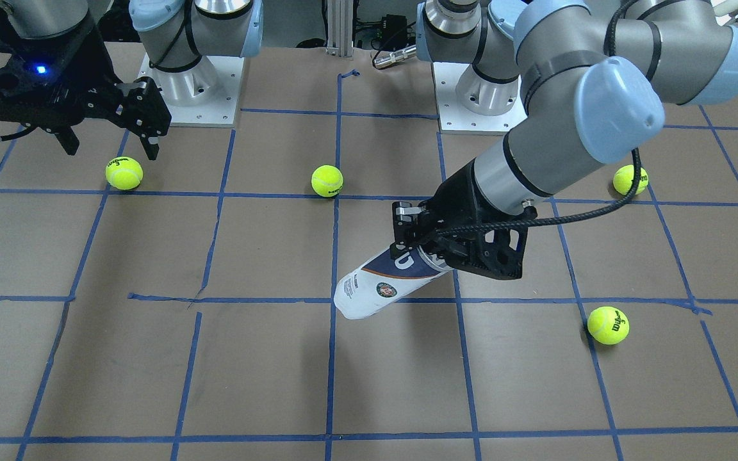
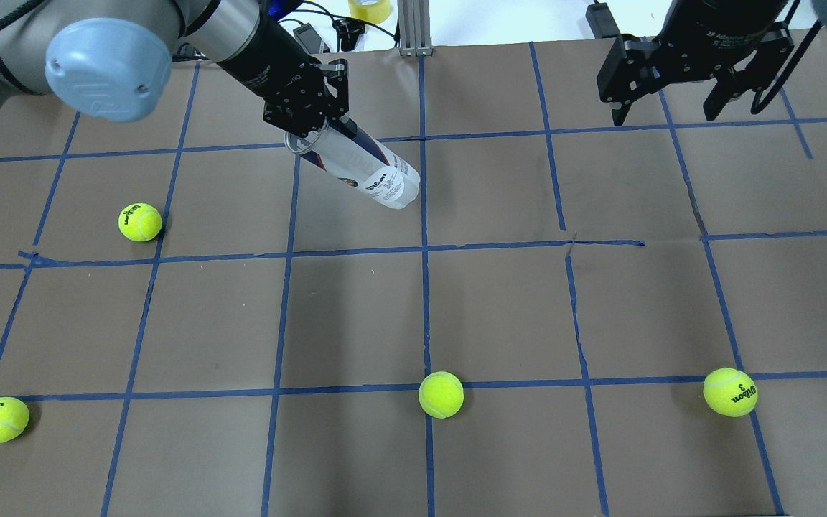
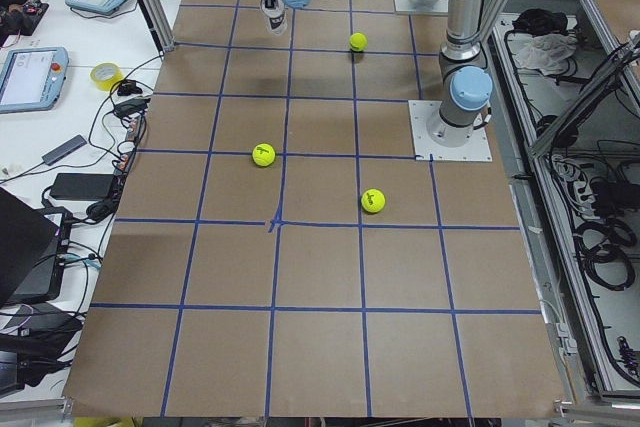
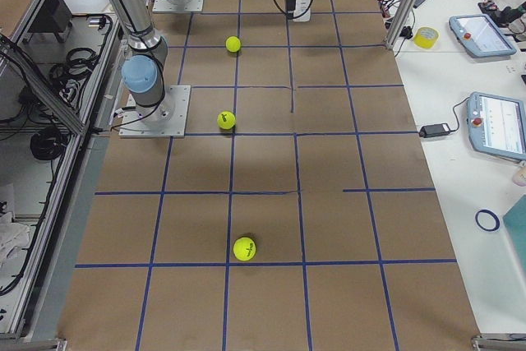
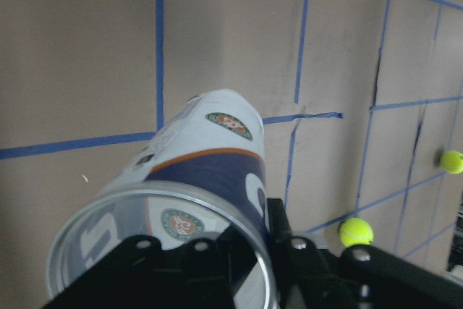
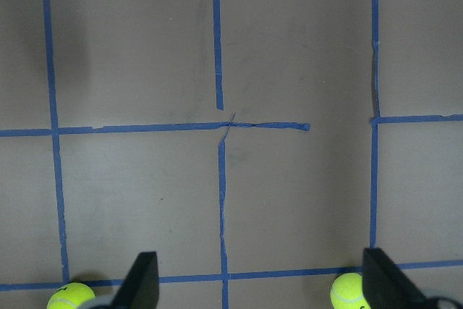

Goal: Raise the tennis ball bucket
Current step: 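Swing the can upright with the left gripper and lower it onto the table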

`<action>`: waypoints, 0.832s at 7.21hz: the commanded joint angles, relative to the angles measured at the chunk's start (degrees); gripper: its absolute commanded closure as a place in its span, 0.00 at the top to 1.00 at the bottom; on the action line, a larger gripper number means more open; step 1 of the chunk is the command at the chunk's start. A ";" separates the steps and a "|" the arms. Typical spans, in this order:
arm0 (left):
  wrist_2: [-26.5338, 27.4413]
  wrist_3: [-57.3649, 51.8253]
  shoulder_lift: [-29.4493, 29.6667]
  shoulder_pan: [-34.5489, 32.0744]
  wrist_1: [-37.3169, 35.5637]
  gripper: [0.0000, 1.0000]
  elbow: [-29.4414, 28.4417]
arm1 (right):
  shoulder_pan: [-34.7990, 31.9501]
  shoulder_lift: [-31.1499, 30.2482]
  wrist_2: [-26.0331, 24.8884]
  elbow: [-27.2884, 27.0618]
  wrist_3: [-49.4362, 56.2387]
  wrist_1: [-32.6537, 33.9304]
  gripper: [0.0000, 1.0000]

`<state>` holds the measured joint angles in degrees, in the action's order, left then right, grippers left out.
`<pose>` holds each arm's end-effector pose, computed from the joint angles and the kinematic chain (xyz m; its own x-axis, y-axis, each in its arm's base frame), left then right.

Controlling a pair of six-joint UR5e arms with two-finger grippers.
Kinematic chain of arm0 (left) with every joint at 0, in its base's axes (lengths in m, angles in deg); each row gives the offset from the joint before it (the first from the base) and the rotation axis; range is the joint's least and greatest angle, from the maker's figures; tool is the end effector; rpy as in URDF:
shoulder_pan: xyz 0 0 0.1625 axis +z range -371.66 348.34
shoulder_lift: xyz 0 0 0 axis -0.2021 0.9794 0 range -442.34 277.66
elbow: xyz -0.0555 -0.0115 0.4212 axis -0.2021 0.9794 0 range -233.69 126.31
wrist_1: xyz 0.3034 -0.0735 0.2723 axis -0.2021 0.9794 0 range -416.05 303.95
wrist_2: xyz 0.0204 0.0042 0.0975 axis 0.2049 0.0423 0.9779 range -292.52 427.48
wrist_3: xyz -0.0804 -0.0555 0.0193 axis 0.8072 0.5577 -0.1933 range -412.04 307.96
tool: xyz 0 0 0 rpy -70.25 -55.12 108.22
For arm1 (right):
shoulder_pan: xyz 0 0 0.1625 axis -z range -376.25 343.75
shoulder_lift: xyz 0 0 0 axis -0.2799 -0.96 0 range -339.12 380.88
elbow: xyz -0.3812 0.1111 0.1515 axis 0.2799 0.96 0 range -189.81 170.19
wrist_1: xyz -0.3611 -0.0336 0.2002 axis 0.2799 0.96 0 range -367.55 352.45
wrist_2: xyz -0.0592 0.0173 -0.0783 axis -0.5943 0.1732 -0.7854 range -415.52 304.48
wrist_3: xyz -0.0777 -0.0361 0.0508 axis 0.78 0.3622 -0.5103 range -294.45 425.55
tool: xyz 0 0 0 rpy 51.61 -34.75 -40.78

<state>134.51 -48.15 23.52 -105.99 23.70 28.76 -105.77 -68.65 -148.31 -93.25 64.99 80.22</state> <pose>-0.2176 -0.5923 0.4264 -0.9201 0.0147 0.3914 0.0130 0.9999 -0.0072 0.1242 -0.5007 0.5365 -0.9986 0.0215 0.0479 0.0182 0.9975 -0.0680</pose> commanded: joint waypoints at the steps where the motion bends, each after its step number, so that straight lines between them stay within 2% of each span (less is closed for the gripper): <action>1: 20.08 0.59 2.50 -6.54 -0.57 0.00 -3.09 | 0.04 0.05 -0.02 -0.05 -0.14 0.03 1.00; 2: 21.29 0.33 4.08 -7.00 -1.34 0.00 -3.35 | 0.04 0.05 -0.20 -0.05 -0.31 0.03 1.00; 3: 24.95 -1.93 6.53 -7.18 -1.70 0.00 -5.27 | 0.04 0.05 -0.20 -0.14 -0.40 0.03 1.00; 5: 26.04 -5.01 10.76 -9.02 -1.70 0.00 -9.84 | 0.04 0.05 -0.11 -1.02 -0.40 1.86 1.00; 6: 26.05 -6.16 12.08 -10.07 -3.44 0.00 -10.03 | 0.04 -0.12 -0.20 -1.28 -0.40 2.05 1.00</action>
<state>160.23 -52.68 33.74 -114.89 21.56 19.79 -105.73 -68.63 -148.45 -94.17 64.59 81.57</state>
